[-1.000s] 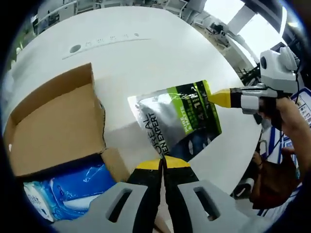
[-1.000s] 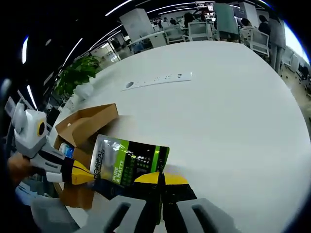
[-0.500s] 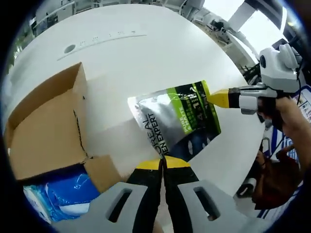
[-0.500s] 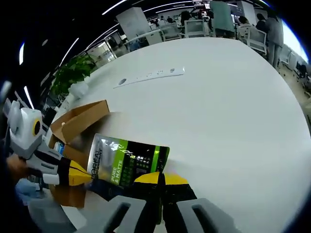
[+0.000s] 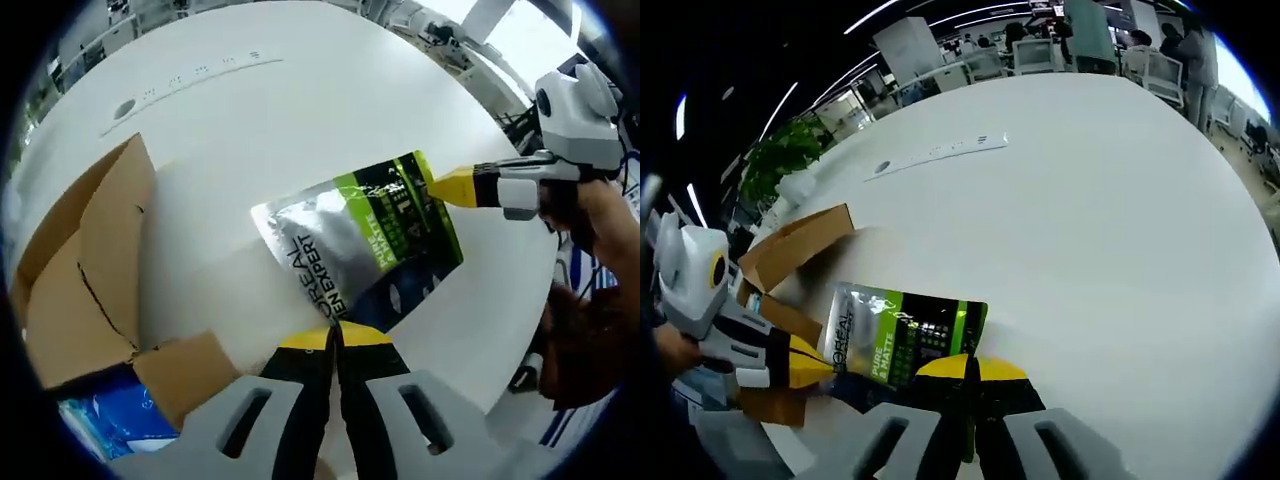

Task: Operate the shoe box by opening the lid, removing the specified soft item, and placing it in the target area until the item is outside and the box remains undamaged.

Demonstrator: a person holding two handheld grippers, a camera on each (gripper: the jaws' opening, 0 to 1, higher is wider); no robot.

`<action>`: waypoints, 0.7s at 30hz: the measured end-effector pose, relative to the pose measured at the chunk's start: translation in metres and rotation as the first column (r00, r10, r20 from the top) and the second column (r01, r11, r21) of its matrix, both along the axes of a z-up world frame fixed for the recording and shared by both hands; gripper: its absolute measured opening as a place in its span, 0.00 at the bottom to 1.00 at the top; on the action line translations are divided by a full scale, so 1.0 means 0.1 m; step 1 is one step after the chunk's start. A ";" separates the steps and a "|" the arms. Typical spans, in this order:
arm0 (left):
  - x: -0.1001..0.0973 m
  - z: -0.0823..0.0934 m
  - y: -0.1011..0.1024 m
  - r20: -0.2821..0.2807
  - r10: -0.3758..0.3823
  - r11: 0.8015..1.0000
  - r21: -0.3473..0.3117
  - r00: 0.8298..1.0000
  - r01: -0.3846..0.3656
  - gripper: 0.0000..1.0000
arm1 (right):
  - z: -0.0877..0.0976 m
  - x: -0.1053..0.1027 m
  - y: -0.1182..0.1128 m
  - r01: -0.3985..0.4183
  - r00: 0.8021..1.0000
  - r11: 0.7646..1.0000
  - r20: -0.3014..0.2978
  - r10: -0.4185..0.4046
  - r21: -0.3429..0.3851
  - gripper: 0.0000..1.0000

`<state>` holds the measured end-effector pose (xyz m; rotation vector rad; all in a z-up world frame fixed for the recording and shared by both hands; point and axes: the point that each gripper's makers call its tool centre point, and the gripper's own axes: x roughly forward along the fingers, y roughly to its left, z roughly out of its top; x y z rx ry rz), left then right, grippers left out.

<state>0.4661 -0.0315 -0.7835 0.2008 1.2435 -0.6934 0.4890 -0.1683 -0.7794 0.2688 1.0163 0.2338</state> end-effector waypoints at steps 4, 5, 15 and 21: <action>0.00 -0.03 0.01 0.023 -0.016 1.000 0.015 1.000 0.016 0.01 | -0.05 0.00 0.01 0.007 1.000 1.000 -0.003 -0.007 0.001 0.00; 0.01 -0.02 0.01 0.027 -0.023 1.000 0.019 0.999 0.023 0.01 | -0.06 -0.01 0.01 0.009 1.000 1.000 -0.003 -0.009 -0.004 0.00; 0.06 0.02 0.02 0.107 -0.116 0.993 0.052 0.988 0.111 0.03 | -0.10 -0.01 0.00 0.031 1.000 0.999 -0.005 -0.031 -0.014 0.00; 0.11 0.07 0.03 0.133 -0.147 0.988 0.058 0.980 0.140 0.07 | -0.09 -0.04 0.01 0.039 0.999 0.999 -0.002 -0.039 -0.015 0.00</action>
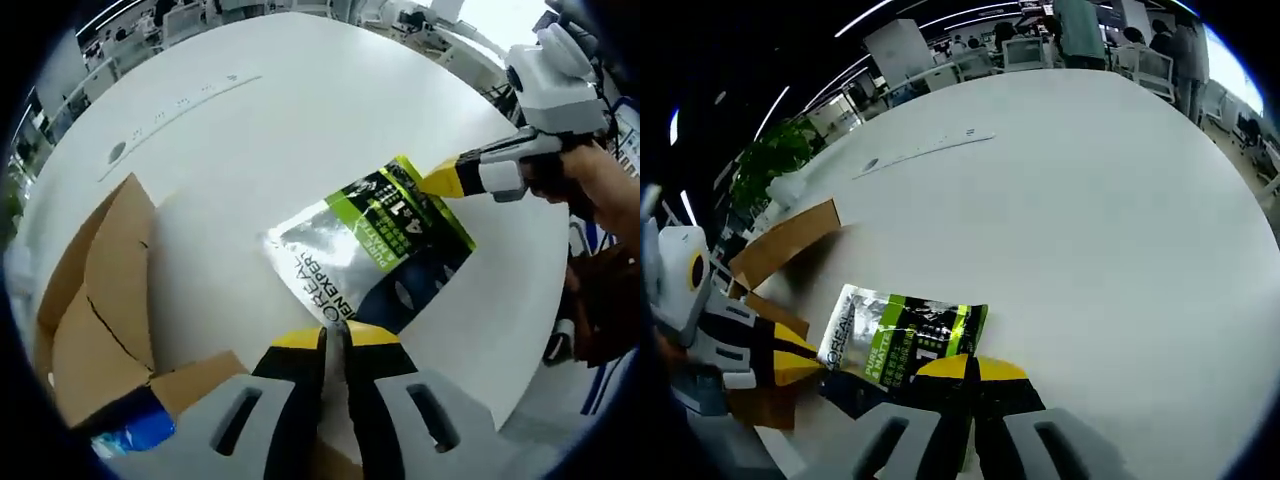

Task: Operate the shoe box by opening the lid, removing the specified soft item, and placing it in the target area until the item is outside and the box remains undamaged.

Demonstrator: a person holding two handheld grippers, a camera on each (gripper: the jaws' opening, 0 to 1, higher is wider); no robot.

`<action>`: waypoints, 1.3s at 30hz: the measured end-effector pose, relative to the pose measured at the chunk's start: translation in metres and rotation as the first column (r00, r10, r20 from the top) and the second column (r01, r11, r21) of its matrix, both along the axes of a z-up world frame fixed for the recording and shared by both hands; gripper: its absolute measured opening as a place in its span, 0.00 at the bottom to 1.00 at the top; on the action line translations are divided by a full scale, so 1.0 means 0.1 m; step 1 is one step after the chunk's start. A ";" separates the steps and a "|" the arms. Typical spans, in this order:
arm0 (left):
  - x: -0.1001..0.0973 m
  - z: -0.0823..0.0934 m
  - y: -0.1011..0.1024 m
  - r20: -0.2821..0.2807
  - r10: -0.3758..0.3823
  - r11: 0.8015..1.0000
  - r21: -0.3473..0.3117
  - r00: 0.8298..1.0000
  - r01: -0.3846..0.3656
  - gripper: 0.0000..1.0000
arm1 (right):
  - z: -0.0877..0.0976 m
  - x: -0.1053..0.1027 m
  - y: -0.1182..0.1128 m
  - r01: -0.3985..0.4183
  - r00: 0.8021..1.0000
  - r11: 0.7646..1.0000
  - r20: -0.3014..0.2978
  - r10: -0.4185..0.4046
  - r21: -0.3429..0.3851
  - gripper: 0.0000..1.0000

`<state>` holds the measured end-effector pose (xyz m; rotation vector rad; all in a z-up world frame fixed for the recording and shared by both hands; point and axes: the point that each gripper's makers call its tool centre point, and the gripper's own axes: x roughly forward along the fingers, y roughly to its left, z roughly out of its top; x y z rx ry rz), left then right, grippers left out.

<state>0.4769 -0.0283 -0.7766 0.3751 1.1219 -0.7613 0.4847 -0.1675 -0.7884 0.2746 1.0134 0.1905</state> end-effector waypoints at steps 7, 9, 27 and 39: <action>-0.02 0.07 -0.07 0.019 -0.038 0.999 -0.026 0.999 0.039 0.10 | 0.02 -0.03 0.01 0.009 1.000 1.000 0.004 -0.009 0.005 0.00; -0.04 0.09 -0.07 0.019 -0.049 0.998 -0.037 0.999 0.049 0.11 | 0.02 -0.03 0.01 0.009 1.000 1.000 0.004 -0.009 0.004 0.00; -0.03 0.40 -0.13 0.061 -0.083 0.987 -0.130 0.995 0.090 0.16 | 0.01 0.00 0.03 0.028 1.000 1.000 0.002 -0.028 -0.005 0.00; -0.02 0.68 -0.18 0.121 -0.112 0.973 -0.186 0.986 0.134 0.22 | 0.00 0.01 0.03 0.048 0.999 0.999 0.001 -0.048 -0.006 0.00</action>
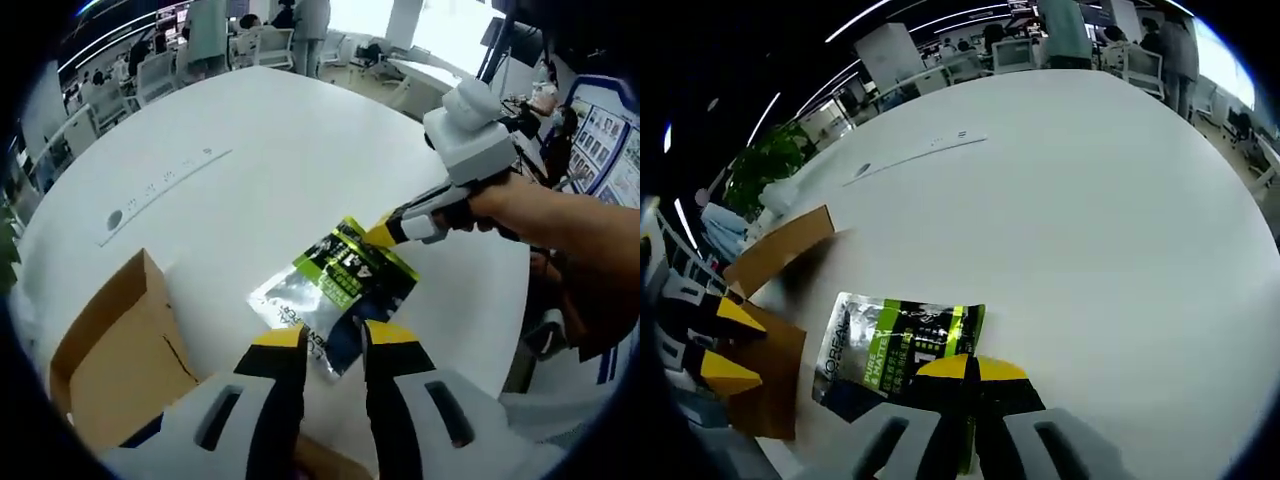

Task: Operate the shoe box by opening the lid, removing the specified soft item, and placing it in the target area until the item is outside and the box remains undamaged.

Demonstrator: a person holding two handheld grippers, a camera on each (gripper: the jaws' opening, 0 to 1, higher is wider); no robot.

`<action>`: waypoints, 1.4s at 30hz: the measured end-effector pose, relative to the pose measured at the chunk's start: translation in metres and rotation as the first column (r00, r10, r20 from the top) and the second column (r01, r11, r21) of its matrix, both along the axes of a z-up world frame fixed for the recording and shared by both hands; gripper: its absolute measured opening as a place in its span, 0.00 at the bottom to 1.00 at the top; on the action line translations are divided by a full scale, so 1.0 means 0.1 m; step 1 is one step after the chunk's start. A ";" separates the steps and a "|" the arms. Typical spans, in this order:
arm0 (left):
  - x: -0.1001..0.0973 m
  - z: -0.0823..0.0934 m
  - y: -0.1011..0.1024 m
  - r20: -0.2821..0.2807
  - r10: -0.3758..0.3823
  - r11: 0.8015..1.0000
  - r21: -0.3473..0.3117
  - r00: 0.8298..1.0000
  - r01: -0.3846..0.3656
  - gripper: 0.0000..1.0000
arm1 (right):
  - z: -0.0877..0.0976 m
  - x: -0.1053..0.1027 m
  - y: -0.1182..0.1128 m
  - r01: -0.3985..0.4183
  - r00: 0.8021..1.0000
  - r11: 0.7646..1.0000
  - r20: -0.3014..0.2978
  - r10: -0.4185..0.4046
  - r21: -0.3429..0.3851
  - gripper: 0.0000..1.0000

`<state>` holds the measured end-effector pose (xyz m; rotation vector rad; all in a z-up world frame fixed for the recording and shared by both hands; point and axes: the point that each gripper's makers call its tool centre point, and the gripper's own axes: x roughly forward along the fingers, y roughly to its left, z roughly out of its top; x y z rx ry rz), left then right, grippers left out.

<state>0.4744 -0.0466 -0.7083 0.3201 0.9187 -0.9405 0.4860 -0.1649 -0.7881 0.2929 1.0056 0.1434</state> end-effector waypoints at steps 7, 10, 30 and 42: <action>0.01 0.15 0.04 0.018 -0.003 0.999 -0.034 1.000 0.003 0.24 | 0.00 0.00 0.03 0.012 1.000 1.000 -0.002 -0.012 0.010 0.00; 0.03 0.22 0.06 0.033 -0.002 0.999 -0.047 0.999 0.003 0.25 | 0.00 0.00 0.03 0.014 1.000 1.000 -0.002 -0.014 0.009 0.00; 0.06 0.49 0.27 0.058 0.015 0.993 -0.121 0.998 -0.008 0.33 | -0.02 0.01 0.06 0.050 0.999 0.999 -0.008 -0.050 0.006 0.00; 0.09 0.61 0.61 0.061 0.049 0.987 -0.158 0.997 -0.039 0.35 | -0.02 0.00 0.08 0.071 0.997 0.997 -0.010 -0.071 -0.003 0.00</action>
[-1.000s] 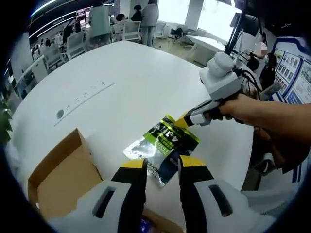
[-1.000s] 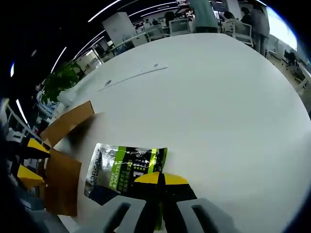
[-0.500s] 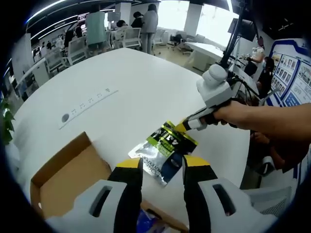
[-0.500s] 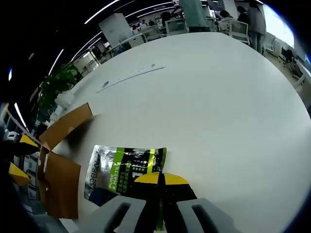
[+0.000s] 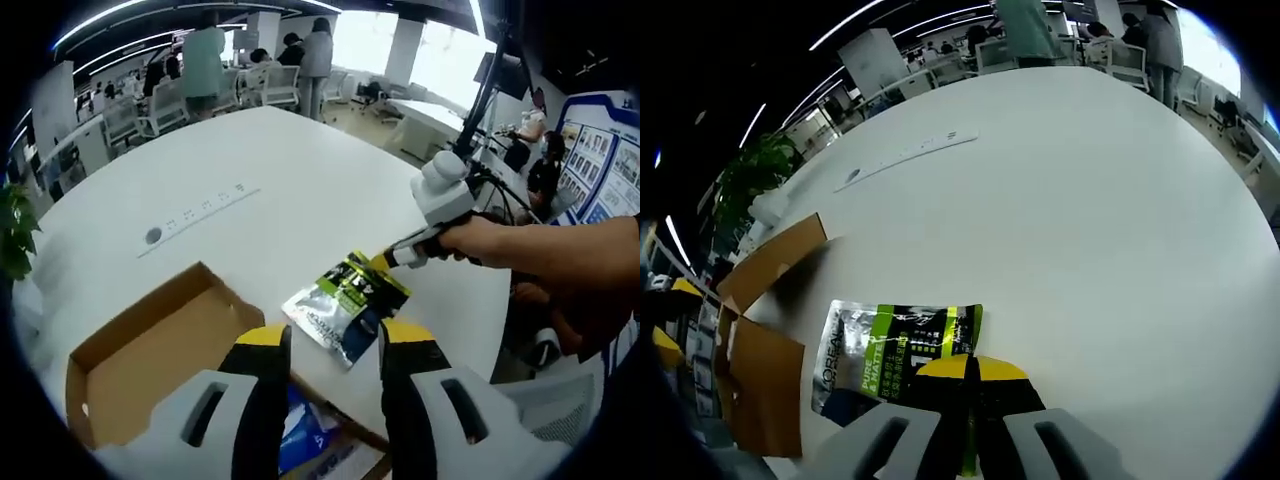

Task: Operate the shoe box by opening the lid, removing the specified soft item, and placing it in the target area until the item is outside and the box remains undamaged.

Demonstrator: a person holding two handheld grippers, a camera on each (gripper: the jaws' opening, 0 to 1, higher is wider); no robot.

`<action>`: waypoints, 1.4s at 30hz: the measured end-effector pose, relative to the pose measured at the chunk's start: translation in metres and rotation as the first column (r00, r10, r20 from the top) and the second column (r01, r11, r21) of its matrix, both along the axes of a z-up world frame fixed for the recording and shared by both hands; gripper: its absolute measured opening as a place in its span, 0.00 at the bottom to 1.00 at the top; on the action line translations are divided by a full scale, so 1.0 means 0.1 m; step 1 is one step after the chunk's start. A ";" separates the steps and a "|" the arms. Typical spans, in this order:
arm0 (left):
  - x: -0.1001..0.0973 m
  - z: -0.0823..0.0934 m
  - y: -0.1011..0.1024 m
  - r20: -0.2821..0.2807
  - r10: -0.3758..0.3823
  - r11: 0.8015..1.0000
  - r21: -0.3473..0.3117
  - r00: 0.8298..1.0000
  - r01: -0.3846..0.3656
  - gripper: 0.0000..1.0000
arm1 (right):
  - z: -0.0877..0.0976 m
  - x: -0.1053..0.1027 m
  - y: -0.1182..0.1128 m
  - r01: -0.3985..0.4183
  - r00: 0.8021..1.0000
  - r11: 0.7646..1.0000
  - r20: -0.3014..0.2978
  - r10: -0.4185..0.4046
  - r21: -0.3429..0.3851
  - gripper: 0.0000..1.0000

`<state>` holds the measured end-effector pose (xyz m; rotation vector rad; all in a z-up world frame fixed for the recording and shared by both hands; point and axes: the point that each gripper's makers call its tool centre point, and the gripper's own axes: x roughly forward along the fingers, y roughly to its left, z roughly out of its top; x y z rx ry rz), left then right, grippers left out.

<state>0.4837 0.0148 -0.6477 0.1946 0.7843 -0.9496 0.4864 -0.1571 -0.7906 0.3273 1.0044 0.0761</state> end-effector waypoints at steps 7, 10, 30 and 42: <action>0.04 0.05 0.25 0.025 0.021 1.000 0.002 0.999 -0.021 0.37 | 0.00 0.01 0.02 0.013 1.000 1.000 0.002 -0.013 0.000 0.00; 0.06 0.08 0.37 0.032 0.040 0.999 -0.006 0.999 -0.040 0.37 | 0.00 0.02 0.04 0.016 1.000 1.000 0.004 -0.016 0.000 0.00; 0.12 0.16 1.05 0.069 0.129 0.992 -0.011 0.989 -0.129 0.41 | 0.00 0.10 0.17 0.031 0.999 1.000 0.014 -0.031 0.004 0.00; 0.06 0.13 1.49 0.076 0.188 0.982 0.000 0.979 -0.188 0.44 | 0.01 0.16 0.25 0.039 0.999 0.999 0.022 -0.039 0.009 0.00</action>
